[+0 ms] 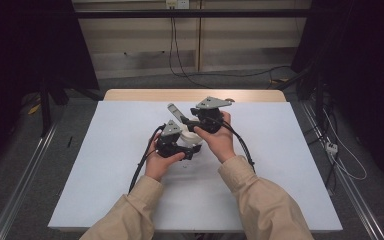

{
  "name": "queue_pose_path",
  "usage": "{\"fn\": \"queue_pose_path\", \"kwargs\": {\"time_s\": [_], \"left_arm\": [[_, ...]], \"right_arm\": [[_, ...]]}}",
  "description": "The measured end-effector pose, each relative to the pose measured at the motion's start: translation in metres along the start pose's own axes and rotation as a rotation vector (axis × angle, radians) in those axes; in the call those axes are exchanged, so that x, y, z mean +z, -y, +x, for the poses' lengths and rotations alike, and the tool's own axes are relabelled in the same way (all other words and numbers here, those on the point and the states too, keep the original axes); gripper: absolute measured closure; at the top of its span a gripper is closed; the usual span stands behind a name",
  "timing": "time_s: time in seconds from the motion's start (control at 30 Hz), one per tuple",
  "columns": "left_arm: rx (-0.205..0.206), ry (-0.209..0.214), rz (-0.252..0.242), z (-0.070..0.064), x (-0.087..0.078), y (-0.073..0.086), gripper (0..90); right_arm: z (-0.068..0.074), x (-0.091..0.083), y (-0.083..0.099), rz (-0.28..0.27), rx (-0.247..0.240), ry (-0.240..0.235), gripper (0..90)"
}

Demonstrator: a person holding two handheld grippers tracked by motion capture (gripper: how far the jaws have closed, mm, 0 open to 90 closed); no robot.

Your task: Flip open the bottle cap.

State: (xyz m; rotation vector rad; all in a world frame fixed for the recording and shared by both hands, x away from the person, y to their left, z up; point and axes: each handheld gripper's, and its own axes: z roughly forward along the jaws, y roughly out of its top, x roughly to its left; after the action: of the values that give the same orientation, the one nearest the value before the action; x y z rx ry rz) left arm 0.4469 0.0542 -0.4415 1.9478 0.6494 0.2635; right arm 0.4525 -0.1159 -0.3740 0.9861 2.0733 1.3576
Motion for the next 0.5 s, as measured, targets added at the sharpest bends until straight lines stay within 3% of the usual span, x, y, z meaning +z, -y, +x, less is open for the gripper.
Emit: {"fn": "queue_pose_path", "kwargs": {"time_s": [0.17,0.27,0.4,0.5], "left_arm": [[-0.025,0.020,0.002,0.002,-0.007,0.000,8.3],[-0.025,-0.007,-0.027,0.001,-0.014,0.005,12.0],[-0.035,-0.002,-0.001,0.003,-0.018,0.008,9.4],[-0.018,-0.001,0.012,0.003,-0.023,0.007,8.0]], "right_arm": [[0.000,-0.011,0.003,-0.014,0.008,-0.020,39.4],[0.001,-0.017,0.006,-0.005,0.006,-0.029,33.2],[0.003,-0.026,0.013,0.002,0.004,-0.045,27.8],[0.003,-0.033,0.017,-0.005,0.001,-0.050,26.2]]}}
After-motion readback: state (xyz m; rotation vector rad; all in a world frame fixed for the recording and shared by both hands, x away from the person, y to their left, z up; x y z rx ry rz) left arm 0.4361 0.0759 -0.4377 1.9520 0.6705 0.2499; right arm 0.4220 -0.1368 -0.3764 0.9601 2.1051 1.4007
